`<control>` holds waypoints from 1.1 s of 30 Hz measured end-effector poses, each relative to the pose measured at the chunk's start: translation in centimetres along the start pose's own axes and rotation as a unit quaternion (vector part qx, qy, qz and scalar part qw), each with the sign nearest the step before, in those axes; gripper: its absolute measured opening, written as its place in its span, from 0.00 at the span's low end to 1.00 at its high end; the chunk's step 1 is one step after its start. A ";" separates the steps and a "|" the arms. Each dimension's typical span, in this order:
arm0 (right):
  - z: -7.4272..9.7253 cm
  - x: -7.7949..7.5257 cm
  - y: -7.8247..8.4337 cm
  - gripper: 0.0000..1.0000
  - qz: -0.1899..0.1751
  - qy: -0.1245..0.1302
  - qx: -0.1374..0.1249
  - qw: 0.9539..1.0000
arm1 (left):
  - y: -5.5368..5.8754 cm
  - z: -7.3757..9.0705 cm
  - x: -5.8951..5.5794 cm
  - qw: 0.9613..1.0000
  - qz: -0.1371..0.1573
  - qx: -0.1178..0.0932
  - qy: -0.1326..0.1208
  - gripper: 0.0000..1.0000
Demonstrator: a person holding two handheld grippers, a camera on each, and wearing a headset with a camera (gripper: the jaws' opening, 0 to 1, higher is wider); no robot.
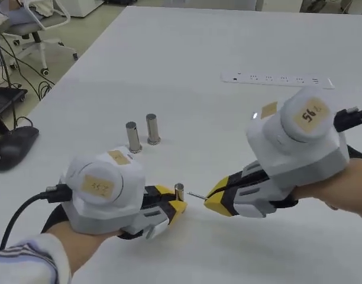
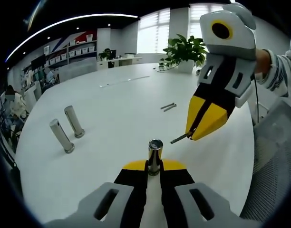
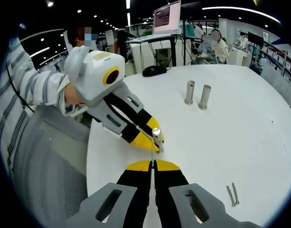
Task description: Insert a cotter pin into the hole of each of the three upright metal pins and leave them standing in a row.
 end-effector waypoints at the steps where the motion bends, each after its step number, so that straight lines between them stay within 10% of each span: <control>1: -0.1 0.0 0.0 0.02 -0.003 -0.001 0.000 1.000 | 0.0 0.0 0.0 1.000 0.002 0.000 0.000 0.08; 33: -0.9 0.2 -0.2 0.02 -0.028 0.013 -0.014 0.999 | 0.2 0.1 -0.2 1.000 0.002 0.020 -0.006 0.08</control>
Point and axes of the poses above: the centre of the closed fingertips' face, and the gripper's own axes: z roughly backward along the fingers, x roughly to its left, y roughly out of its underside, the point moved 9 cm from there along z, roughly backward along the fingers, and after that the axes turned 15 degrees about -z, right-handed, at the moved point
